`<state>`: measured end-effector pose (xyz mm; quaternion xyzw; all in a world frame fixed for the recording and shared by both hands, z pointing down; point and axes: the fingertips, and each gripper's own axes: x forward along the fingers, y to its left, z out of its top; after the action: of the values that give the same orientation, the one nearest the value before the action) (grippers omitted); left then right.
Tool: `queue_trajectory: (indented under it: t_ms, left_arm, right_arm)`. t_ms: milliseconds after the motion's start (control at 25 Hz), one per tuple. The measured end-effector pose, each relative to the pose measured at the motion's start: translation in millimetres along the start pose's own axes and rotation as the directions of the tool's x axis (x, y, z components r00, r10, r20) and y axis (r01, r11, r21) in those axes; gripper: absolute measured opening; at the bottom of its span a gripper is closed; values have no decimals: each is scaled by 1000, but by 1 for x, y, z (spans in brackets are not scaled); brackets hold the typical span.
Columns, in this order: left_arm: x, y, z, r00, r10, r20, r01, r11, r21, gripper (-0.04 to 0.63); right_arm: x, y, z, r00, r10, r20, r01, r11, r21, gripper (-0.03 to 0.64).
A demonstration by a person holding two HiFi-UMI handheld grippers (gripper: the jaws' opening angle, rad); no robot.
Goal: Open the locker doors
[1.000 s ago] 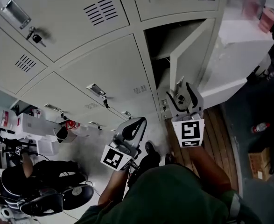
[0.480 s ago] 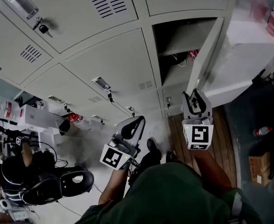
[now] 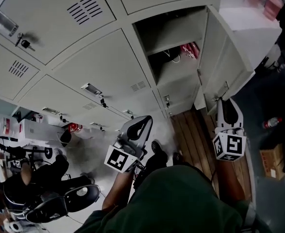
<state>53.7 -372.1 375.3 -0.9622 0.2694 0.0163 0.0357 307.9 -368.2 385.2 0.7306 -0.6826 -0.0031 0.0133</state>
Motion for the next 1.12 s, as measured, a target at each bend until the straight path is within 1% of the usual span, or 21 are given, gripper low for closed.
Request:
queue_trajectory:
  t_ms: [160,280,360,400,480,560,640,720,800,960,1120]
  left_arm:
    - [6,-10,-4,1000,-24,-18,24,1000,15,0]
    - [5,-12,-4,1000,-18,-24,18,1000,12,0]
    - [3,-12,-5,1000,-6,-29,6,1000,6,0]
    - [2,-11,-5,999,4,-32,-4,1000,3,0]
    - [1,-10,-5,999,21,-44,-21,1000,1,0]
    - [-3,-9,-10,998,33,-60,-33,999,2,0]
    - [-8,-8,-17,996,45,-81,-45,999,5,0]
    - [-12,-6,-19,994,62,-90,-62,998,0,0]
    - [-16,-2,-20,992,82,-98,-83,997,-7,0]
    - [-33,13,-34,984,131,-121,-136,990,-31,0]
    - [-51,33,-52,973,181,-141,-190,980,-56,0]
  right_arm:
    - [-3,-22,-2,1000,-20,-12,20,1000,10,80]
    - [-17,-29,-4,1000,-26,-16,27,999,18,80]
    - [-34,-27,-1,1000,-21,13,21,1000,-4,49]
    - [-43,-23,1,999,-4,32,5,1000,-23,34]
    - [-53,-7,2,997,56,50,-53,997,-60,18]
    - [-52,18,-6,990,138,26,-135,988,-72,9]
    - [-45,49,-29,972,232,-29,-233,971,-49,8]
    - [-34,80,-54,942,325,-89,-329,944,-33,8]
    - [-16,107,-77,910,394,-130,-398,917,-9,8]
    - [25,144,-126,863,463,-204,-462,885,53,9]
    - [68,163,-190,827,478,-296,-477,875,78,9]
